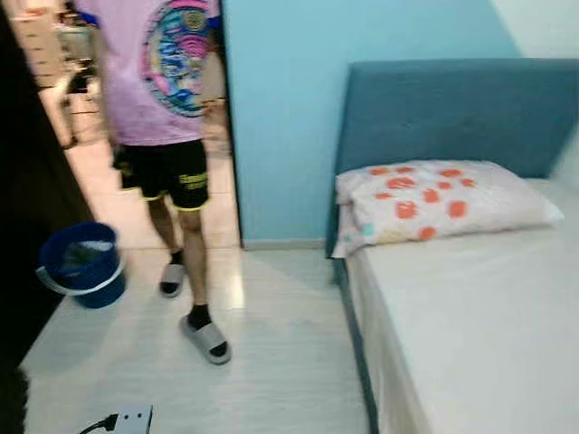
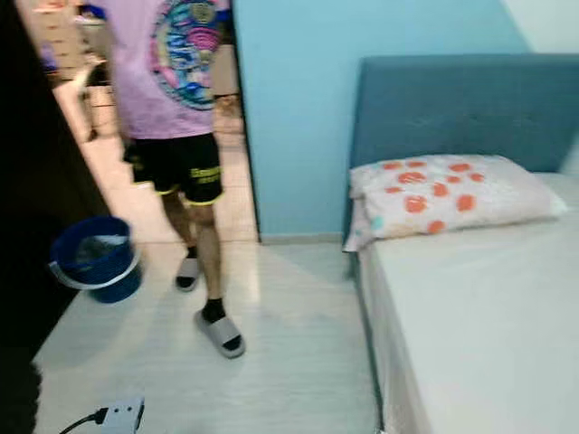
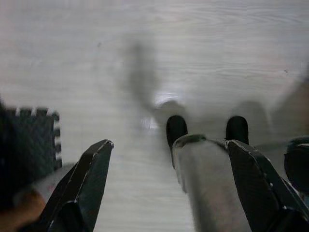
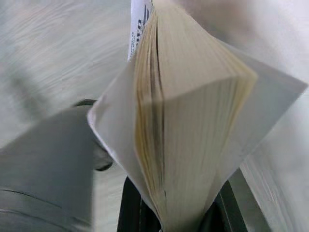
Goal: Clean up the room
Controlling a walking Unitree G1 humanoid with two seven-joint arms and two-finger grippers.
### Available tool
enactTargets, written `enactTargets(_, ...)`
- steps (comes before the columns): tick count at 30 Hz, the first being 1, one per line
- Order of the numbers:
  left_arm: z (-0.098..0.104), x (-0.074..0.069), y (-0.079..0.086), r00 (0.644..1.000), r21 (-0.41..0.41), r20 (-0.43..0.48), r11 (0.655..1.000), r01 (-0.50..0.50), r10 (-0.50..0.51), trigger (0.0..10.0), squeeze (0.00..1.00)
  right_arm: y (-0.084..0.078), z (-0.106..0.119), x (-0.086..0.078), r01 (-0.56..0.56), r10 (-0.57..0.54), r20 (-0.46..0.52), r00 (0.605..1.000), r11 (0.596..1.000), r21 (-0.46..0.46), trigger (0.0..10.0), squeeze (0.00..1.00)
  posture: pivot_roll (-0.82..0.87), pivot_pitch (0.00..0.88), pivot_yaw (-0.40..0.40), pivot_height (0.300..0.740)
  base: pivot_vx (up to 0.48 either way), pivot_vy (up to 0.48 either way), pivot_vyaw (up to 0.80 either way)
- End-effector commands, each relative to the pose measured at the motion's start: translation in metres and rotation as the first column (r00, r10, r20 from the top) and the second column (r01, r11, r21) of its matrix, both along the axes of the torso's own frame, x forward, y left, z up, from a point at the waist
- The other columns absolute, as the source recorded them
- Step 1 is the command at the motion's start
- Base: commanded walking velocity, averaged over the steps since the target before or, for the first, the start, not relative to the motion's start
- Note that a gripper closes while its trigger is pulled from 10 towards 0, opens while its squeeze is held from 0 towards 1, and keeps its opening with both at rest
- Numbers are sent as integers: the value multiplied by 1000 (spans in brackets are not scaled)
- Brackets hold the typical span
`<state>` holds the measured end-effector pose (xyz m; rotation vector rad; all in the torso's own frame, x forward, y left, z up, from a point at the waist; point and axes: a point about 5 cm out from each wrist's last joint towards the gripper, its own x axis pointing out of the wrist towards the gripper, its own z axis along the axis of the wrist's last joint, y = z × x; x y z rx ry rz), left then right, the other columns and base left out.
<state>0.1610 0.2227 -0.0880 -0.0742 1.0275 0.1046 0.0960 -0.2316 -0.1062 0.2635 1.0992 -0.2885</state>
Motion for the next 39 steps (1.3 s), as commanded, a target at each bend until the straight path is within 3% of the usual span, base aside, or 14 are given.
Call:
enactTargets(1,-1,1,-7,1000,-10,-5,1000,7,-7,10000,0,-6,1,-3,7,-7,-8,1000,1000,-17,10000,0,-76,0,-40,740,0,0,0)
enactTargets(7,-3,0,-14,1000,-29,-7,1000,5,-5,10000,0,-17,2,-9,-12,11,-21,1000,999,-48,10000,0,-91,0,-60,740,0,0,0)
enactTargets(12,-7,-6,-25,999,-41,-27,999,27,-28,10000,0,-23,6,-1,-13,13,-2,1000,998,-66,10000,0,-103,0,-56,740,0,0,0)
enactTargets(17,-9,-5,-42,999,-45,-32,998,37,-38,10000,0,-15,4,2,-12,12,9,1000,999,-48,10000,0,-91,0,-44,740,0,0,0)
enactTargets(25,-6,4,-42,1000,-25,-18,1000,2,-2,10000,0,1,-1,-1,-33,33,-13,999,999,-23,10000,0,-57,0,-34,740,0,0,0)
enactTargets(27,-3,11,-44,1000,-21,-6,1000,-12,12,10000,0,6,-2,-1,-41,41,-17,999,999,-16,10000,0,-46,0,-6,740,0,0,0)
enactTargets(34,2,26,-54,1000,-11,11,1000,16,-16,10000,0,3,-1,1,-42,42,-18,999,999,-24,10000,0,-26,0,-13,740,0,0,0)
enactTargets(39,-1,18,-50,1000,-11,4,1000,12,-11,10000,0,3,0,2,-47,47,-16,999,998,-29,10000,0,-41,0,-26,740,0,0,0)
